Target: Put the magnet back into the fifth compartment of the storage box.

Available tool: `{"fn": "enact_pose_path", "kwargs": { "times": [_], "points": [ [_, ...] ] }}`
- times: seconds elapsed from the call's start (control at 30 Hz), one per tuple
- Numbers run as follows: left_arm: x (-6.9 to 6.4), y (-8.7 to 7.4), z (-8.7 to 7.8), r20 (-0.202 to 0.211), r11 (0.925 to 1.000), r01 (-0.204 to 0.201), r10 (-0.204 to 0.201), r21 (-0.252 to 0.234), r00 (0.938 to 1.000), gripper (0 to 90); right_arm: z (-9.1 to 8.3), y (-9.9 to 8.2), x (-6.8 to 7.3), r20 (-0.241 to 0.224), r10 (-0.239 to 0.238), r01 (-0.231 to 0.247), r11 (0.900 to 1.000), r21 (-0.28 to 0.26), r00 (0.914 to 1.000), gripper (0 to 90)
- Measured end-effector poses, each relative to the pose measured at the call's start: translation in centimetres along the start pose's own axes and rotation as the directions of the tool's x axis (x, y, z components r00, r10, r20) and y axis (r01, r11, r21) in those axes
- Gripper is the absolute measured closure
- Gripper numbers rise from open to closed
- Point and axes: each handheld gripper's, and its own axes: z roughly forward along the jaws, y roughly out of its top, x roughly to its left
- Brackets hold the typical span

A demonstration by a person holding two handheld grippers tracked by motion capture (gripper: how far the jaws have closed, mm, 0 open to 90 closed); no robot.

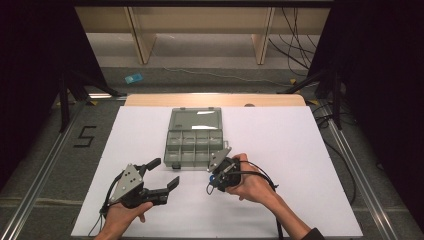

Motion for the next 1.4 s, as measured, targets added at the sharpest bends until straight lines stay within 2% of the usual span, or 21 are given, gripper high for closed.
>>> {"fn": "enact_pose_path", "kwargs": {
  "times": [0.13,0.23,0.67,0.83,0.97,1.0,1.4],
  "points": [
    [0.0,-0.1,0.2,0.011,0.9999,-0.005,0.006,-0.011,0.9999,15.9,0.1,0.7,-0.6,0.018,-0.003,0.004,0.9998,-0.021,0.9998,62.5],
    [0.0,0.0,0.1,0.004,1.0000,-0.004,0.004,0.000,1.0000,15.9,0.3,1.3,-1.1,0.029,-0.006,0.007,0.9996,-0.029,0.9995,62.5],
    [0.0,0.0,0.2,0.007,1.0000,-0.003,0.003,-0.001,1.0000,15.9,1.0,3.3,-1.9,0.053,-0.018,0.020,0.9989,-0.044,0.9985,62.6],
    [0.0,0.0,0.5,0.021,0.9999,-0.006,0.006,-0.011,0.9998,15.9,1.2,4.0,-2.2,0.043,-0.016,0.018,0.9985,-0.052,0.9989,62.6],
    [0.0,0.1,0.5,0.015,1.0000,-0.007,0.007,0.005,0.9999,15.9,1.0,4.5,-2.6,0.049,-0.012,0.015,0.9979,-0.063,0.9987,62.6],
    [0.0,0.1,0.6,0.016,0.9999,-0.016,0.016,0.005,0.9997,15.9,1.0,4.5,-2.6,0.049,-0.012,0.015,0.9979,-0.063,0.9987,62.6],
    [-0.1,0.1,0.7,0.017,0.9999,-0.008,0.008,0.008,0.9998,15.9,1.9,4.9,-3.5,0.046,0.001,0.002,0.9981,-0.062,0.9989,62.6]
  ]
}}
